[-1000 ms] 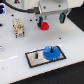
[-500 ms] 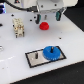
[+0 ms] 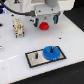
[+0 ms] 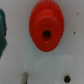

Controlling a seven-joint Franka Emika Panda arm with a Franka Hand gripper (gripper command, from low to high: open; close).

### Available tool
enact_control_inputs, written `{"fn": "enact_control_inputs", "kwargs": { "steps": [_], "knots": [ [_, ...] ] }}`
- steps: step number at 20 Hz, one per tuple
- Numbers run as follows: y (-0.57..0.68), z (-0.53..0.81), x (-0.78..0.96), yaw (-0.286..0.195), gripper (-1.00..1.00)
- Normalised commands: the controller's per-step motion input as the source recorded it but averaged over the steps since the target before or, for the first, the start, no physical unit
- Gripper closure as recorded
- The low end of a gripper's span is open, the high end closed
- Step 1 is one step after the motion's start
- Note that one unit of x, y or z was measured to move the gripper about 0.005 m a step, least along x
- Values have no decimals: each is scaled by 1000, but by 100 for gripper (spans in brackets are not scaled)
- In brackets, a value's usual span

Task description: Insert the blue gear onto the right peg, followed by the red gear

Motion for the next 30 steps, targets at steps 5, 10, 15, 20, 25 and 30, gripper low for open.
{"fn": "enact_control_inputs", "kwargs": {
  "steps": [5,10,15,20,25,30],
  "knots": [
    [84,-263,-348,0,-100],
    [81,-305,-231,0,-100],
    [48,-317,-207,0,-100],
    [79,-149,-212,0,100],
    [60,-32,-165,0,100],
    [46,-8,-114,0,100]
  ]
}}
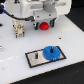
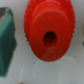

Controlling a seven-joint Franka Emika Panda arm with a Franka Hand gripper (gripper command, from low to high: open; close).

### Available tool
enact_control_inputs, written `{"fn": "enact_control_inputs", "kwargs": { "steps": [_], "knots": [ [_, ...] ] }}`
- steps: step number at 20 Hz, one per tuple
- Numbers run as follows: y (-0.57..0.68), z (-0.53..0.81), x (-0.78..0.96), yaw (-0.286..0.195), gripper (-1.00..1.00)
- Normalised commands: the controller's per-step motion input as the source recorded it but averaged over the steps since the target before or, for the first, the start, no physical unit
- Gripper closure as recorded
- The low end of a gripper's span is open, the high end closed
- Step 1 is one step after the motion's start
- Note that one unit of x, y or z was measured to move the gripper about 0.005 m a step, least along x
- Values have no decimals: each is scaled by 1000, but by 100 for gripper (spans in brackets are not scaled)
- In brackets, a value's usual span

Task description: Insert the blue gear onto the right peg, followed by the red gear

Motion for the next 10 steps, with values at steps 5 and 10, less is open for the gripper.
{"fn": "enact_control_inputs", "kwargs": {
  "steps": [5,10],
  "knots": [
    [52,181,3,0,100],
    [51,536,182,0,100]
  ]
}}
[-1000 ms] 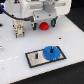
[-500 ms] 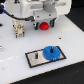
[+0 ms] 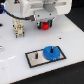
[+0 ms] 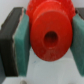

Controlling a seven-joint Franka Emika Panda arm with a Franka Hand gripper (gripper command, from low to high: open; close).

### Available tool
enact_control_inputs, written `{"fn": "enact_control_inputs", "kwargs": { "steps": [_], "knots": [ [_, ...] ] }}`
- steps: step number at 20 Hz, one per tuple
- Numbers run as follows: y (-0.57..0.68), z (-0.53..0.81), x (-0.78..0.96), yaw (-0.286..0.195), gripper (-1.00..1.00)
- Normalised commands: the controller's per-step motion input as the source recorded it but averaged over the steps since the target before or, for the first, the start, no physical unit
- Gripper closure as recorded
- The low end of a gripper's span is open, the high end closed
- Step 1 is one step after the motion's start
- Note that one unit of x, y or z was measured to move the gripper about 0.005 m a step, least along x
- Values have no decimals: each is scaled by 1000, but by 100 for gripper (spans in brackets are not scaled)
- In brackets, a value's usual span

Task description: Insert the blue gear onto the right peg, followed by the red gear

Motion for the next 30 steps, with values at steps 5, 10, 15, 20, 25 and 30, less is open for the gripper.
{"fn": "enact_control_inputs", "kwargs": {
  "steps": [5,10,15,20,25,30],
  "knots": [
    [-19,558,470,0,100],
    [-52,491,600,0,100],
    [-28,548,687,0,100],
    [-7,475,741,0,100],
    [-16,354,801,0,100],
    [-25,319,856,0,100]
  ]
}}
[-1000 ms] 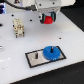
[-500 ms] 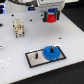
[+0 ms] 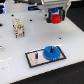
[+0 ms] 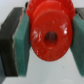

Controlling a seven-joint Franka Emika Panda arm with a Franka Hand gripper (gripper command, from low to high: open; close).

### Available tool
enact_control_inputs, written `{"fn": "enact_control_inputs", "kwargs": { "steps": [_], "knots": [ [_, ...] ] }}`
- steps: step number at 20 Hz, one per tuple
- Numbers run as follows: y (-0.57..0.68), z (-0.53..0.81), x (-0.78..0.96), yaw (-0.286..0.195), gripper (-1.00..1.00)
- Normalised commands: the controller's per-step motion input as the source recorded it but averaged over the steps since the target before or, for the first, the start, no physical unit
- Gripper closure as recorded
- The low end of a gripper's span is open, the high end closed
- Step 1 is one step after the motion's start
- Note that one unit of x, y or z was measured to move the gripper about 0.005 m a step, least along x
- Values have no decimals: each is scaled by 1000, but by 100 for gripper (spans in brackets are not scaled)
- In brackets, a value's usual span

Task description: Insert the blue gear onto the right peg, followed by the red gear

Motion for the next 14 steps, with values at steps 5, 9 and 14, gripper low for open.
{"fn": "enact_control_inputs", "kwargs": {
  "steps": [5,9,14],
  "knots": [
    [-62,268,853,0,100],
    [-120,211,840,0,100],
    [-183,129,767,0,100]
  ]
}}
